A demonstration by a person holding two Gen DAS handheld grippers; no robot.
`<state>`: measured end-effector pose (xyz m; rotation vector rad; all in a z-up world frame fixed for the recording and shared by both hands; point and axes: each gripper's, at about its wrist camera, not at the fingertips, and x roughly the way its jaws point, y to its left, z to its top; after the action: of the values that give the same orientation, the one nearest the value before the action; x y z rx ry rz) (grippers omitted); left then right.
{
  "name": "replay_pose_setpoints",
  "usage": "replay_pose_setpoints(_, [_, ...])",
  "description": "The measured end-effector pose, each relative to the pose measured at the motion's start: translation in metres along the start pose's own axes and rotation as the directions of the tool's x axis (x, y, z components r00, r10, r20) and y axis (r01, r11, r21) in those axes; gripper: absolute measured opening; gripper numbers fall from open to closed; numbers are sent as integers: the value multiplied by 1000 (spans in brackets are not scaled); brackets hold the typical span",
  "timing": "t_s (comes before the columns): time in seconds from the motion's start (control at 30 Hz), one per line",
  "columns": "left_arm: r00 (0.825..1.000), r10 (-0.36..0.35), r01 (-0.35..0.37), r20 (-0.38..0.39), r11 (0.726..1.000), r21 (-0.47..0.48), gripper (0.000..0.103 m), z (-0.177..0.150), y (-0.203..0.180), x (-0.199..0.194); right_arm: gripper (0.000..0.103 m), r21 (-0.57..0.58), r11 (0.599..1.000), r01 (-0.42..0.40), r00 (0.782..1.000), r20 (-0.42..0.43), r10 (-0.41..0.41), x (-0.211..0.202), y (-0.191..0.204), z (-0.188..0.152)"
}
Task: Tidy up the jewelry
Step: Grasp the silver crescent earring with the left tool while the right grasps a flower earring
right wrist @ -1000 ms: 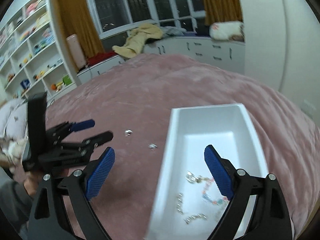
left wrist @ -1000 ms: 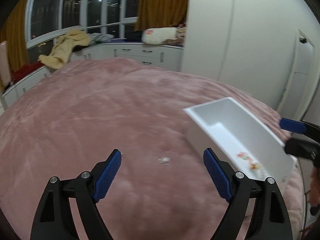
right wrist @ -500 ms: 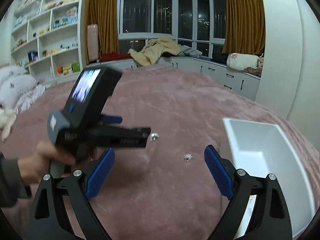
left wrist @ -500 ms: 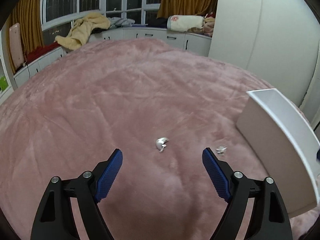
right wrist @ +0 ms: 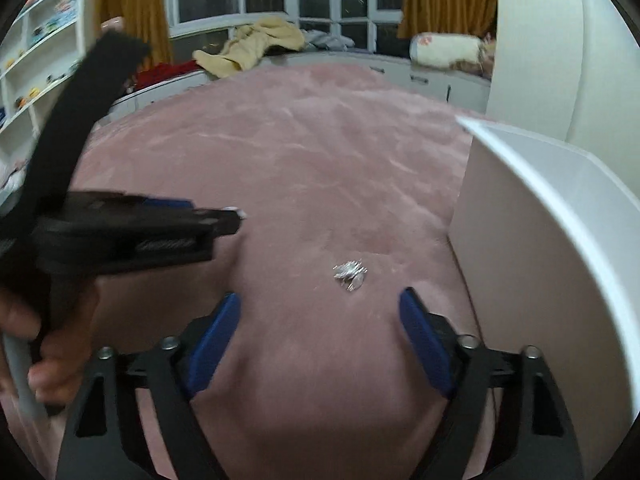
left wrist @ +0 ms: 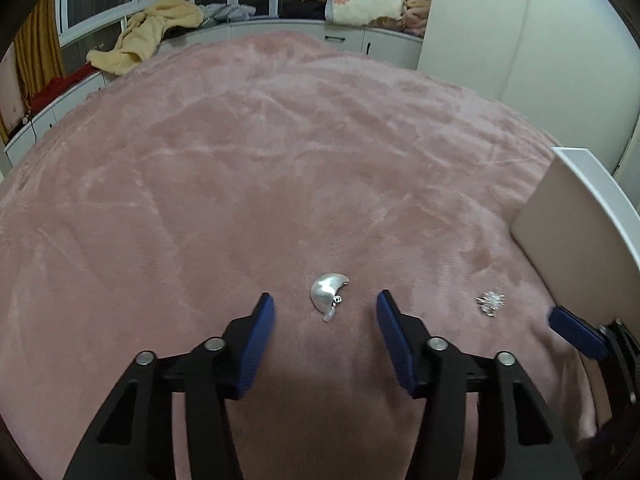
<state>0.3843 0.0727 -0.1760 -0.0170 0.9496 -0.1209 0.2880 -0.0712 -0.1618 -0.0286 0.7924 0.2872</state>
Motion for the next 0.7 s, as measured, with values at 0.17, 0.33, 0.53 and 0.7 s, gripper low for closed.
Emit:
replay_pose_setpoints(0.17, [999, 19, -19, -50, 1000, 2, 29, 2, 7, 21, 48, 130, 989, -75, 996, -47, 82, 28, -24, 4])
replay_pose_setpoints(0.33, [998, 25, -24, -61, 1000, 8, 24, 3, 10, 23, 32, 139, 974, -176, 983, -28, 182, 29, -30, -1])
replay_pose_setpoints(0.53, [998, 13, -13, -57, 1000, 6, 23, -2, 8, 16, 15, 134, 969, -207, 978, -7, 209, 21, -28, -1])
replay_pose_setpoints(0.7, [998, 0, 1, -62, 1000, 7, 23, -8, 5, 8, 15, 136, 972, -194, 980, -21, 199, 15, -27, -3])
